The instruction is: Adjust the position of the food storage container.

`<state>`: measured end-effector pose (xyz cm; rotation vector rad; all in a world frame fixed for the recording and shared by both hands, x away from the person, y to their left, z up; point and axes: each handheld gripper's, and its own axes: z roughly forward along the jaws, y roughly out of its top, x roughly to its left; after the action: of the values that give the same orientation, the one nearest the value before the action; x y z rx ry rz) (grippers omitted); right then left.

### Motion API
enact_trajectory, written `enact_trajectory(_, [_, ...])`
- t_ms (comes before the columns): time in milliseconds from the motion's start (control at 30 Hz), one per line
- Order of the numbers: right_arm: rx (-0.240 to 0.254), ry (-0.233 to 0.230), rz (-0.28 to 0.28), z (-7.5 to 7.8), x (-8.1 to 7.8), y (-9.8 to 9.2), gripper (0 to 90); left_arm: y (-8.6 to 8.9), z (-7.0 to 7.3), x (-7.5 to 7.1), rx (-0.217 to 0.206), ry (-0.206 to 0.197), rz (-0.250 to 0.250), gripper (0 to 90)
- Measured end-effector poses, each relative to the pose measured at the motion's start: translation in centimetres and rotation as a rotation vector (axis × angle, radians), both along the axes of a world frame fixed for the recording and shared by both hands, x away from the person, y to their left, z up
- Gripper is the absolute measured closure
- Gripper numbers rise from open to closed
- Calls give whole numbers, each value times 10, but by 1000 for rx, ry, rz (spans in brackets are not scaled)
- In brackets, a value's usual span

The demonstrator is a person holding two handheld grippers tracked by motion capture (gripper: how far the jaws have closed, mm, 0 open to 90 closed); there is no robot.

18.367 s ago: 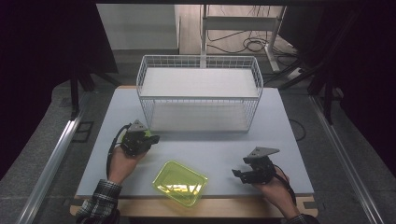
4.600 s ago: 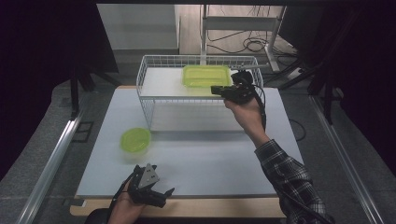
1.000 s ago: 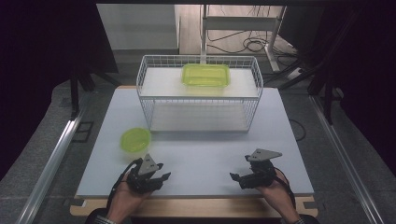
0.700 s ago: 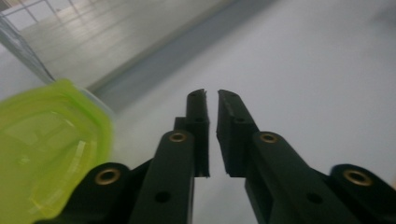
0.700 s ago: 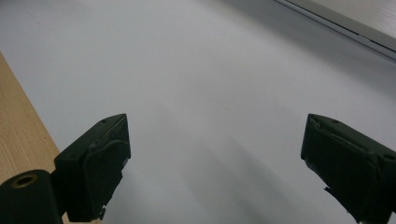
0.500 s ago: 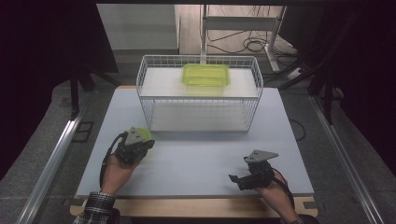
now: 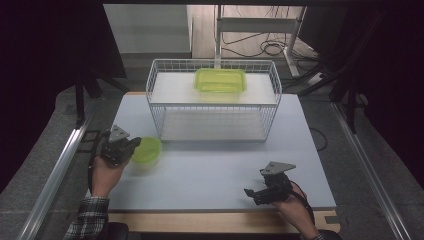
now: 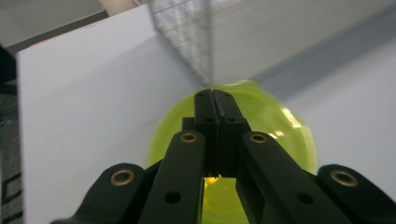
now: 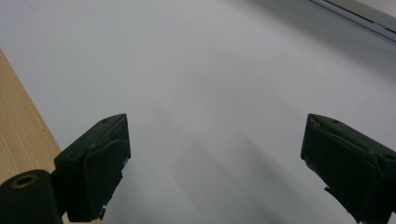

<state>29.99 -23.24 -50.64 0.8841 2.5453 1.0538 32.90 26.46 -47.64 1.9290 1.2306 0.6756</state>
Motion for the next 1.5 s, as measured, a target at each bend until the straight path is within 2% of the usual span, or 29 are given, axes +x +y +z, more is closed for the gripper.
enact_trajectory(167, [-13, 6, 4, -2, 0, 1, 86, 13, -11, 9, 12, 18, 50, 895])
enact_trajectory(267, [-19, 20, 13, -3, 0, 2, 86, 16, -22, 15, 41, 38, 78, 892])
enact_trajectory(400, [-33, 26, 19, -5, -1, 4, 86, 21, -29, 19, 58, 38, 118, 887])
enact_trajectory(500, [-34, 28, 16, -5, 0, 4, 86, 24, -31, 19, 59, 35, 128, 887])
enact_trajectory(633, [-36, 37, 15, -6, 0, 4, 86, 25, -31, 19, 43, 32, 122, 887])
enact_trajectory(733, [-41, 41, 17, -7, 0, 4, 86, 21, -32, 19, 46, 36, 105, 883])
enact_trajectory(767, [-42, 43, 18, -7, 0, 4, 86, 20, -32, 20, 56, 36, 110, 890])
enact_trajectory(867, [-45, 45, 19, -7, -1, 5, 86, 18, -34, 21, 46, 45, 102, 879])
enact_trajectory(933, [-46, 48, 20, -7, -1, 5, 86, 15, -36, 22, 61, 49, 102, 880])
enact_trajectory(1200, [-53, 53, 24, -8, 0, 5, 86, 11, -38, 23, 66, 54, 88, 879])
enact_trajectory(1300, [-55, 57, 27, -9, -1, 5, 86, 16, -36, 21, 41, 47, 101, 877])
enact_trajectory(1500, [-63, 62, 35, -10, -1, 6, 86, 23, -34, 16, 25, 53, 97, 876])
